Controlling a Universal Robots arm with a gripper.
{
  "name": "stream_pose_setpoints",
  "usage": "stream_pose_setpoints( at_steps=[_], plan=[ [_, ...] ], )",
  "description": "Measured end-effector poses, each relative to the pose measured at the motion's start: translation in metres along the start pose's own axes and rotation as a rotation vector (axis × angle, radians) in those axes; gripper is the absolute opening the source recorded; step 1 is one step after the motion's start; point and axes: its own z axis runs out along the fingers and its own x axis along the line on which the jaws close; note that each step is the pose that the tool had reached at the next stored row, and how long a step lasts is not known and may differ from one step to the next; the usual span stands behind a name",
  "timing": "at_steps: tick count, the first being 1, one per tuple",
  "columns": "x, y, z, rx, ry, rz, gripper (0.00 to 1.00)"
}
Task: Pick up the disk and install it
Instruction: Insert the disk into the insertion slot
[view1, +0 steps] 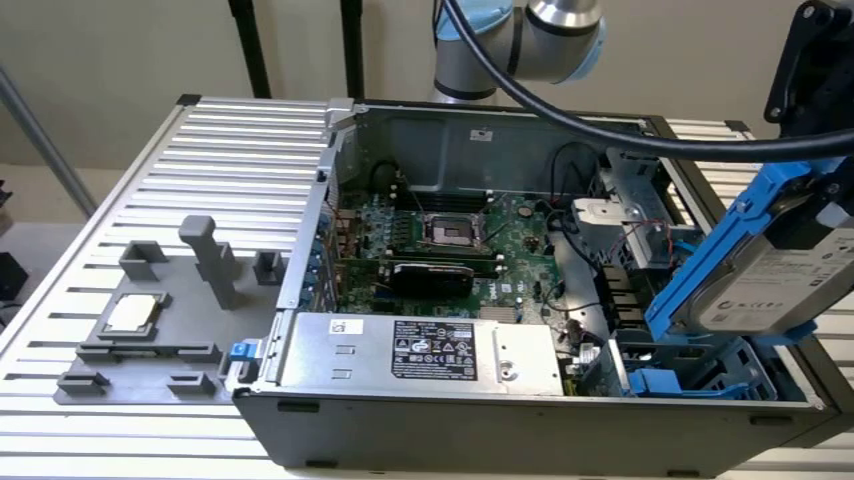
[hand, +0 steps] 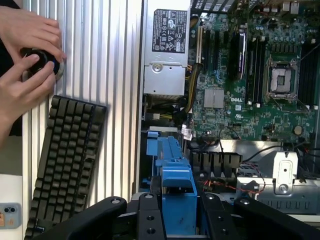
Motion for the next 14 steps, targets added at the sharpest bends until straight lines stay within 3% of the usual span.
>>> stream_pose_setpoints(
  at_steps=[14],
  plan=[
    [-0.002, 0.0004, 0.0255, 0.0011, -0.0002, 0.022, 0.33]
  ],
)
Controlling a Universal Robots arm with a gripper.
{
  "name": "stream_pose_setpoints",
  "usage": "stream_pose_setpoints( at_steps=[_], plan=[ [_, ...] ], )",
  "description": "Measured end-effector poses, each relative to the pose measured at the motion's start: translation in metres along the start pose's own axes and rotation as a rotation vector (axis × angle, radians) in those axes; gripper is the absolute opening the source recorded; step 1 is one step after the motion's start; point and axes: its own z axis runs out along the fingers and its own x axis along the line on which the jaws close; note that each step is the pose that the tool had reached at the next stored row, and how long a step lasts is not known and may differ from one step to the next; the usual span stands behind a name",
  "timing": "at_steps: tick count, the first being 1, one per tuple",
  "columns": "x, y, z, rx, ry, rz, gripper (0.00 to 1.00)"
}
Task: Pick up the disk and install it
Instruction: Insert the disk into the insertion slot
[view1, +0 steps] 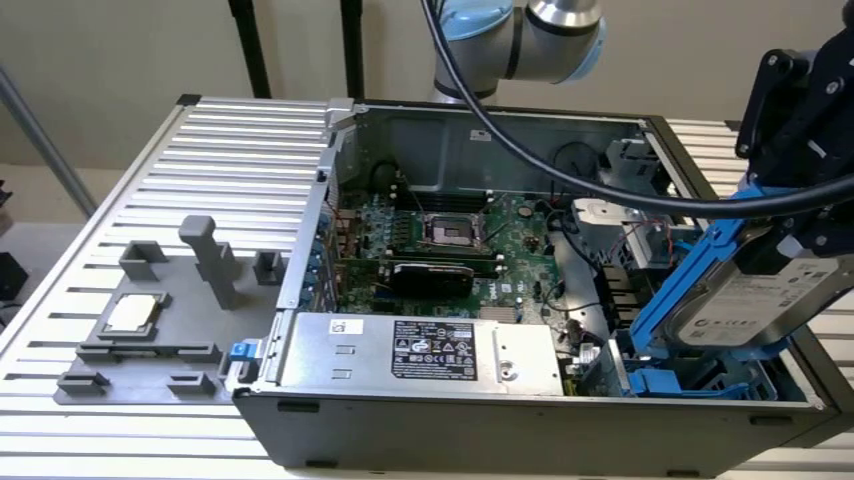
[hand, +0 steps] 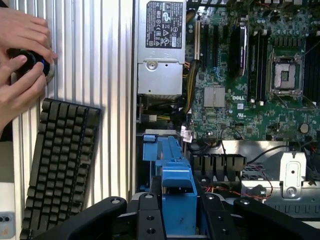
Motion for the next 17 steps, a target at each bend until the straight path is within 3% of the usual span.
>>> stream_pose_setpoints(
  at_steps=[9, 17],
  plan=[
    [0.000, -0.0002, 0.0153, 0.0041, -0.0002, 0.000, 0.33],
    [0.000, -0.0005, 0.0183, 0.0041, -0.0003, -0.001, 0.33]
  ],
)
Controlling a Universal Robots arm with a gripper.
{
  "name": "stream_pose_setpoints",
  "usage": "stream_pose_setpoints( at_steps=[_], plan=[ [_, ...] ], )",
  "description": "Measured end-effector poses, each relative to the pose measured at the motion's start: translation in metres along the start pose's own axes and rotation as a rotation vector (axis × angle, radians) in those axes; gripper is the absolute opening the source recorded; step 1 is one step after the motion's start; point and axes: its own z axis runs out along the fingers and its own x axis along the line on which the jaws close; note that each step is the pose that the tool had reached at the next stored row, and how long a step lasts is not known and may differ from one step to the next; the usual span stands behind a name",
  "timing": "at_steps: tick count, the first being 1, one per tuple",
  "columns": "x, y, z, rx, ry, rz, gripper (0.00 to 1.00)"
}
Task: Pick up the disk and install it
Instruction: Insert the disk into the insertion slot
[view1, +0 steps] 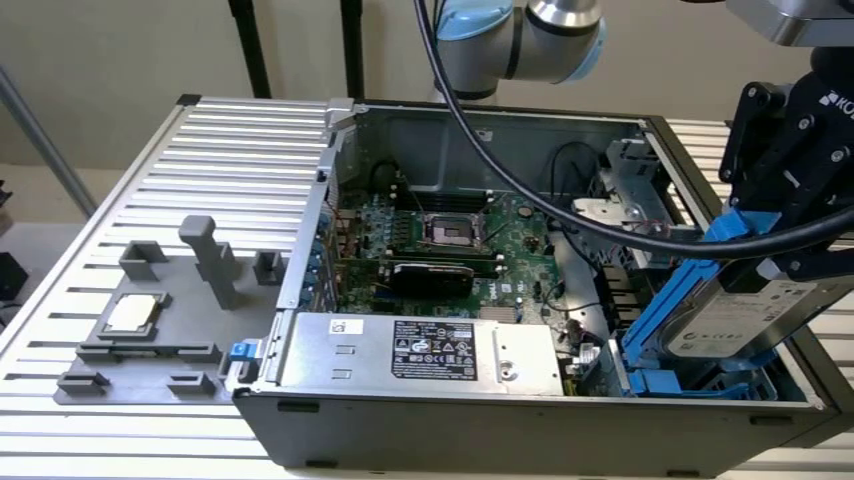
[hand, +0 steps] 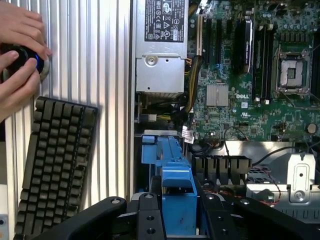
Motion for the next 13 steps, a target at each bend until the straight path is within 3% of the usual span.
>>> stream_pose_setpoints(
  at_steps=[13],
  plan=[
    [-0.0022, -0.0003, 0.0033, -0.0001, 0.0002, -0.002, 0.33]
  ],
)
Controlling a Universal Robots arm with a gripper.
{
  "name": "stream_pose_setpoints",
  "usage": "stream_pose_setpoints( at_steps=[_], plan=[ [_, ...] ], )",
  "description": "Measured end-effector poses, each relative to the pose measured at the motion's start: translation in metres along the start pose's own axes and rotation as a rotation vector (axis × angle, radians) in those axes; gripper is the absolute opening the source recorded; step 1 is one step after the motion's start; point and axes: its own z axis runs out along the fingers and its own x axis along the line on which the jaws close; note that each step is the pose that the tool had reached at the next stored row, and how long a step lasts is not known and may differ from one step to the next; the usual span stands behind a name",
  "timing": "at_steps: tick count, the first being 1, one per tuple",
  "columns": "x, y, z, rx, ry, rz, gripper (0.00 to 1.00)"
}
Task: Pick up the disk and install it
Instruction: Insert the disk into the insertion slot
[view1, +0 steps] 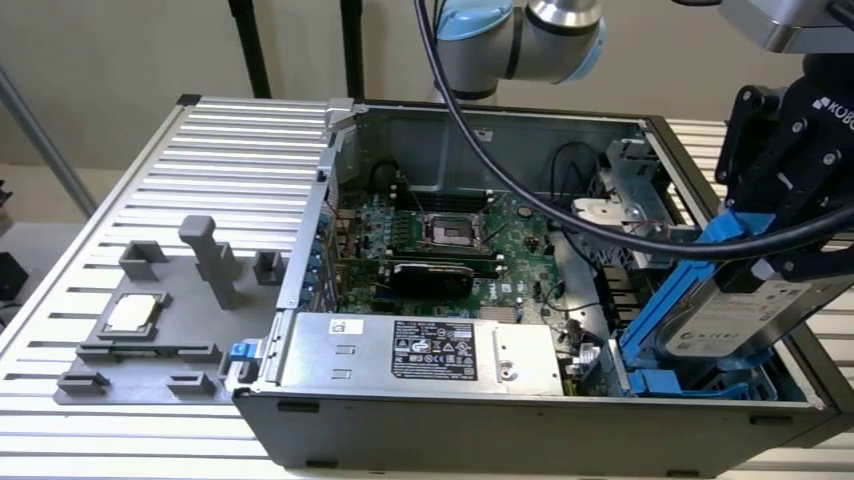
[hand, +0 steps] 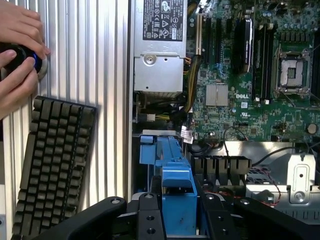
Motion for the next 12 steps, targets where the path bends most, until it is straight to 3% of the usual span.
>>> stream_pose_setpoints(
  at_steps=[12],
  plan=[
    [-0.0019, -0.0015, 0.0040, 0.0000, -0.0001, 0.000, 0.33]
  ],
)
